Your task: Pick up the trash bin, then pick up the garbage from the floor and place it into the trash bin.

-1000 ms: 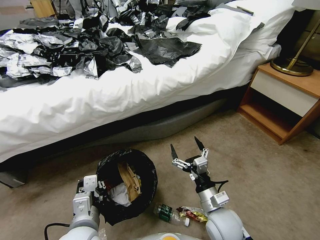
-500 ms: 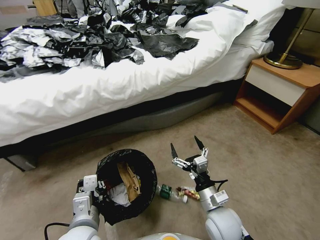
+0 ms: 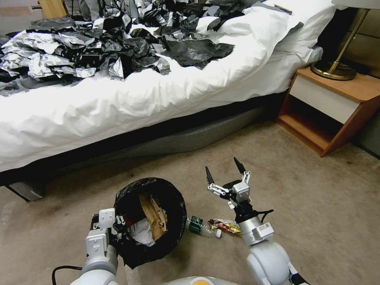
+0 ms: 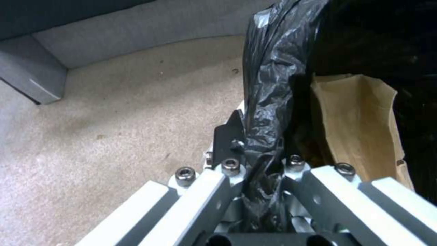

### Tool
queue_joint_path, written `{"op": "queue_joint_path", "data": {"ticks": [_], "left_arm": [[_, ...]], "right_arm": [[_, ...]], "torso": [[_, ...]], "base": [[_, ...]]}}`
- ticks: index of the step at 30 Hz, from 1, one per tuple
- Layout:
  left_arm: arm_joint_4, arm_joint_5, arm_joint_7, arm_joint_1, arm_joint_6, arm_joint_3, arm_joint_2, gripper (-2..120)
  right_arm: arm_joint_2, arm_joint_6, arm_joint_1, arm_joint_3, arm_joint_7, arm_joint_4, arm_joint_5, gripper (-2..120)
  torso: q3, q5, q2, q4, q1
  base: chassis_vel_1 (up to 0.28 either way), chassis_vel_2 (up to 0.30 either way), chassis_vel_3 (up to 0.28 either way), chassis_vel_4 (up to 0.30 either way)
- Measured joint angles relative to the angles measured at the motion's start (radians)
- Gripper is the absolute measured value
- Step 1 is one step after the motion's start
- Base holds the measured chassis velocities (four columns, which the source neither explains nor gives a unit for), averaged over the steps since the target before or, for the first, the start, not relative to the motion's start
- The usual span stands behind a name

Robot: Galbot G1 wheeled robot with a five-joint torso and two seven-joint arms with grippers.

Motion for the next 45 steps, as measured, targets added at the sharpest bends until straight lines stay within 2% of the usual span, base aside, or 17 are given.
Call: {"op": "queue_joint_path", "data": {"ticks": [4,6,7,8,10,12,15,17,18,19,21,22,24,27,30,37,45], "left_arm": [[-0.002,0.001,0.000,0.004,-0.001,0.000,0.001,0],[-0.002,0.002,0.001,0.005,-0.002,0.000,0.003,0],[-0.002,0.002,0.001,0.006,-0.002,-0.001,0.003,0],[-0.002,0.002,0.001,0.006,-0.002,-0.001,0.003,0],[-0.002,0.003,0.001,0.006,-0.002,-0.001,0.003,0],[-0.001,0.005,0.001,0.006,-0.003,-0.001,0.002,0],[-0.001,0.005,0.001,0.006,-0.003,-0.001,0.002,0],[0.000,0.006,0.002,0.005,-0.004,-0.001,0.001,0],[0.000,0.006,0.002,0.004,-0.004,-0.001,0.001,0],[0.000,0.006,0.002,0.004,-0.004,-0.001,0.001,0],[0.001,0.006,0.002,0.002,-0.004,-0.002,0.001,0],[0.001,0.006,0.002,0.002,-0.004,-0.002,0.001,0],[0.002,0.005,0.002,0.000,-0.004,-0.003,0.000,0],[0.004,0.005,0.002,-0.001,-0.004,-0.003,-0.001,0],[0.005,0.006,0.002,-0.001,-0.004,-0.002,-0.002,0],[0.006,0.013,0.002,0.006,-0.005,-0.001,-0.005,0],[0.001,0.018,0.002,0.013,-0.006,-0.001,-0.006,0]], "right_arm": [[-0.030,-0.009,0.038,0.025,-0.020,-0.050,-0.022,100],[-0.066,-0.024,0.057,0.034,-0.052,-0.076,-0.031,100],[-0.112,-0.050,0.072,0.039,-0.095,-0.097,-0.035,100],[-0.112,-0.050,0.072,0.039,-0.095,-0.097,-0.035,100],[-0.163,-0.072,0.086,0.039,-0.154,-0.118,-0.034,100],[-0.232,-0.090,0.112,0.040,-0.282,-0.168,-0.025,100],[-0.246,-0.090,0.119,0.039,-0.319,-0.185,-0.023,100],[-0.273,-0.088,0.135,0.034,-0.397,-0.232,-0.017,100],[-0.289,-0.074,0.149,0.029,-0.471,-0.283,-0.005,100],[-0.289,-0.074,0.149,0.029,-0.471,-0.283,-0.005,100],[-0.300,-0.048,0.165,0.027,-0.587,-0.364,0.016,100],[-0.300,-0.048,0.165,0.027,-0.587,-0.364,0.016,100],[-0.299,-0.011,0.183,0.036,-0.691,-0.442,0.027,100],[-0.294,0.010,0.199,0.050,-0.754,-0.495,0.040,100],[-0.292,0.013,0.204,0.053,-0.770,-0.516,0.045,100],[-0.264,0.041,0.259,0.054,-0.815,-0.650,0.062,100],[-0.234,0.041,0.280,0.053,-0.830,-0.698,0.049,100]], "torso": [[0.000,0.0002,0.000,0.0000,0.000],[0.000,0.0002,0.000,0.0001,0.000],[0.000,0.0002,0.000,0.0001,0.000],[0.000,0.0002,0.000,0.0001,0.000],[0.000,0.0000,0.000,0.0001,0.000],[0.000,0.0001,0.000,0.0000,0.000],[0.000,0.0000,0.000,0.0000,0.000],[0.000,0.0001,0.000,0.0001,0.000],[0.000,0.0002,0.000,0.0001,0.000],[0.000,0.0002,0.000,0.0001,0.000],[0.000,0.0002,0.000,0.0000,0.000],[0.000,0.0002,0.000,0.0000,0.000],[0.000,0.0003,0.000,-0.0001,0.000],[0.000,0.0000,0.000,0.0000,0.000],[0.000,0.0000,0.000,0.0000,0.000],[0.000,-0.0001,0.000,0.0001,0.000],[0.000,0.0000,0.000,0.0001,0.000]], "base": [[0.000,0.000,0.000,0.000],[0.000,0.000,0.000,0.000],[0.000,0.000,0.000,0.000],[0.000,0.000,0.000,0.000],[0.000,0.000,0.000,0.000],[0.000,0.000,0.000,0.000],[0.000,0.000,0.000,0.000],[0.000,0.000,0.000,0.000],[0.000,0.000,0.000,0.000],[0.000,0.000,0.000,0.000],[0.000,0.000,0.000,0.000],[0.000,0.000,0.000,0.000],[0.000,0.000,0.000,0.000],[0.000,0.000,0.000,0.000],[0.000,0.000,0.000,0.000],[0.000,0.000,0.000,0.000],[0.000,0.000,0.000,0.000]]}}
